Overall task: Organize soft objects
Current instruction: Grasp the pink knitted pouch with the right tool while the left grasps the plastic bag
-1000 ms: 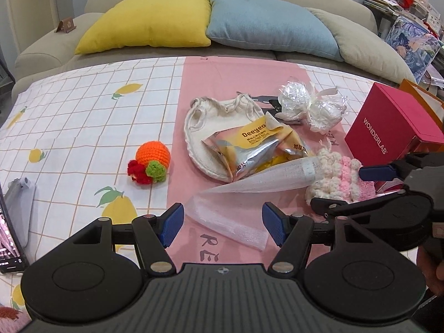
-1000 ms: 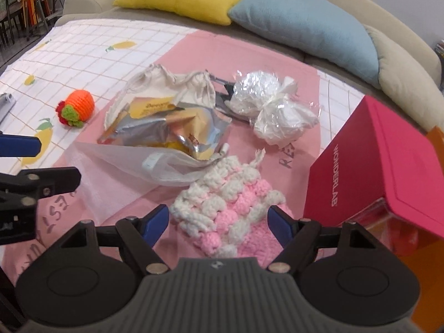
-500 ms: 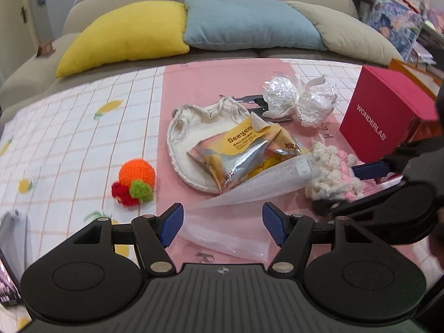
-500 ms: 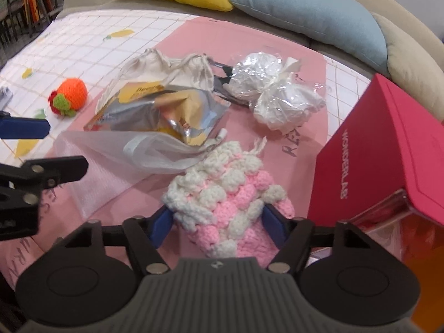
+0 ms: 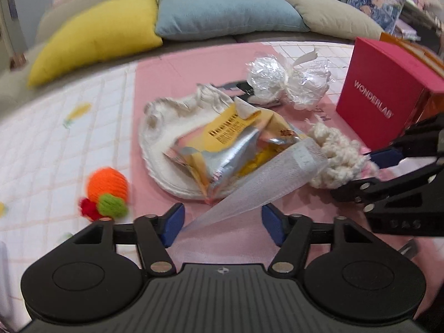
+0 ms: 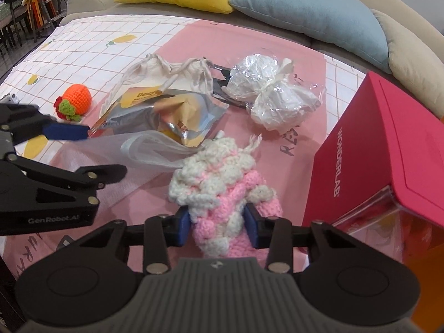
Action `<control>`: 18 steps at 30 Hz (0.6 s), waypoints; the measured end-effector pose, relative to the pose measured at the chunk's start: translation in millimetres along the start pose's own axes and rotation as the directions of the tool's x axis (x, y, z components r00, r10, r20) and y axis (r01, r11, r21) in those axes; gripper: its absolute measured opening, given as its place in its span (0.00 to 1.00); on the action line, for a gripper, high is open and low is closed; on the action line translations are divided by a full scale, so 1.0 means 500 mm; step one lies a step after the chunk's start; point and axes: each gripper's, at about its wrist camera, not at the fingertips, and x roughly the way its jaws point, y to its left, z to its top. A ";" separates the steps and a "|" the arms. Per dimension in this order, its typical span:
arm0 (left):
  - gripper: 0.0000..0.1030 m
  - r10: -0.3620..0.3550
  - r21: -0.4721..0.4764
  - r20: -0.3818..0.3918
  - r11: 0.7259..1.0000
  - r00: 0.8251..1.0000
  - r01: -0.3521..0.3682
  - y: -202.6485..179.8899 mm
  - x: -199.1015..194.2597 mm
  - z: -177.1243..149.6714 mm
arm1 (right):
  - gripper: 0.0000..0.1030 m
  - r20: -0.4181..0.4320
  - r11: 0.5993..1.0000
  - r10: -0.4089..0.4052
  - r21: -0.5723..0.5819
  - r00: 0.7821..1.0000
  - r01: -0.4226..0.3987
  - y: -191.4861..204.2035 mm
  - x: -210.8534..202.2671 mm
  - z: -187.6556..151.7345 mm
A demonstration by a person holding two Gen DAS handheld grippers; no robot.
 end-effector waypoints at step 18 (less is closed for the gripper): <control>0.00 -0.128 -0.186 -0.065 0.976 0.990 0.114 -0.031 -0.088 -0.012 | 0.30 0.071 1.000 0.029 0.008 0.997 -0.030 -0.006 -0.099 -0.021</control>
